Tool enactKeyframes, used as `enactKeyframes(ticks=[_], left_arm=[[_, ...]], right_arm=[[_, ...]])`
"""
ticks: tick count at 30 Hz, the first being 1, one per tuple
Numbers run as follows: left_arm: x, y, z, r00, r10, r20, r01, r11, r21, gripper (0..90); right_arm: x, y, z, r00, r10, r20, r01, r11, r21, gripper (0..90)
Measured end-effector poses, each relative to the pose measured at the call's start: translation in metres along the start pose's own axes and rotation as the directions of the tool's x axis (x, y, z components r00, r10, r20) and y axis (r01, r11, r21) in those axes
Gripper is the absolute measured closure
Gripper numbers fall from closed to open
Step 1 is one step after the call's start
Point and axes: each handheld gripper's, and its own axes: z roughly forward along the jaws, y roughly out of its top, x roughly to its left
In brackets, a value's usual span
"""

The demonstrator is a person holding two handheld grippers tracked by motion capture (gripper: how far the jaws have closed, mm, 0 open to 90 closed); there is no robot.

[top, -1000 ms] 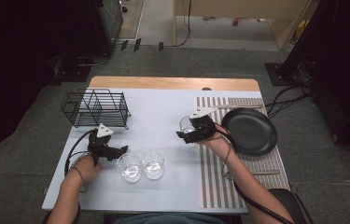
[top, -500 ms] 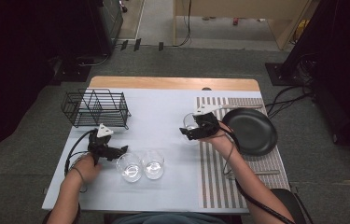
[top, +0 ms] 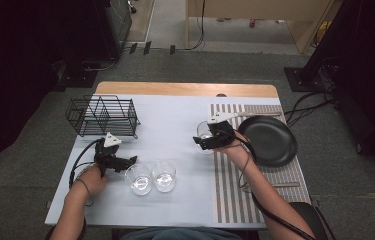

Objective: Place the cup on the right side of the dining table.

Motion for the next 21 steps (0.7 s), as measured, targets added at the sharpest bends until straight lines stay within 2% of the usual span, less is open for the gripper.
enactKeyframes(ticks=[6, 13, 21], left_arm=[[0.0000, 0.0000, 0.0000, 1.0000, 0.000, 0.000, 0.000, 1.0000, 0.000, 0.0], [0.0000, 0.0000, 0.0000, 1.0000, 0.000, 0.000, 0.000, 1.0000, 0.000, 0.0], [0.0000, 0.0000, 0.0000, 1.0000, 0.000, 0.000, 0.000, 1.0000, 0.000, 0.0]], right_arm=[[-0.0029, -0.0008, -0.0006, 0.9999, 0.010, 0.010, -0.010, 1.000, 0.001, 18.8], [-0.0059, -0.0020, -0.0001, 0.9996, 0.000, 0.030, 0.000, 1.000, 0.007, 18.8], [-0.0100, -0.0043, 0.0010, 0.9989, 0.021, 0.041, -0.021, 1.000, 0.010, 18.8]])
